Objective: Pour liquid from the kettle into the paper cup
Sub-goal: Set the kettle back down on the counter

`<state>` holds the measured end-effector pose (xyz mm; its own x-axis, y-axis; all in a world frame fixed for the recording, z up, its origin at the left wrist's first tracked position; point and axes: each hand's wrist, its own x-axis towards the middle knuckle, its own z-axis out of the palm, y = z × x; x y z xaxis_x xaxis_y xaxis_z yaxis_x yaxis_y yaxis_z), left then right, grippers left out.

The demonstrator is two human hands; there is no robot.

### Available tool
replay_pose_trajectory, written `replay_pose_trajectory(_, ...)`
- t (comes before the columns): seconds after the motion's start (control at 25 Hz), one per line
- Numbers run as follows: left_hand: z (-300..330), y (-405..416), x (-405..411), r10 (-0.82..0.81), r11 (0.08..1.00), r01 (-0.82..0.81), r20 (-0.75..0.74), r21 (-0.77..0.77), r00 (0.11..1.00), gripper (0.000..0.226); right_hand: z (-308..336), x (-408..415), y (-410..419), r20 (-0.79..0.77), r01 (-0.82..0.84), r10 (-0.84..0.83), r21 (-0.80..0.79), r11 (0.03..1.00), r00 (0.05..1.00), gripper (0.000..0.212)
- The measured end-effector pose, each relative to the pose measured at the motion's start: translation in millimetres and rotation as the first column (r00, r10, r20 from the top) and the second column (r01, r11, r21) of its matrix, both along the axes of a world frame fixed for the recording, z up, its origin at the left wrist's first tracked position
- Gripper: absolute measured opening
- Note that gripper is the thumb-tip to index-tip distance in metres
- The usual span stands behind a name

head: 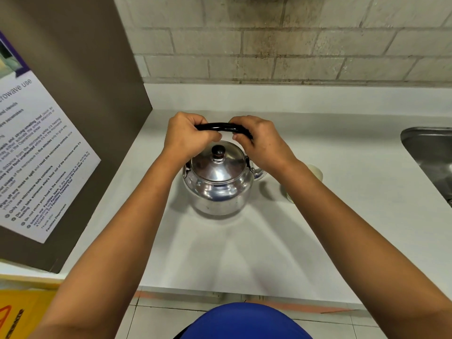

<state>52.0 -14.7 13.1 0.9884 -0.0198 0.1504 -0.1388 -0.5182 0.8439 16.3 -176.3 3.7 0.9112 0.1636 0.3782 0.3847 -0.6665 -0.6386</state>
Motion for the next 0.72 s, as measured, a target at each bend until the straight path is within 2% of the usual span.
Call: replay_pose_trajectory(0.72,-32,6,16,-0.025,0.999,0.022,-0.091,-0.041,0.996,0.029,-27,12,8,-0.07,0.028,-0.031,-0.043,0.999,0.997,0.026)
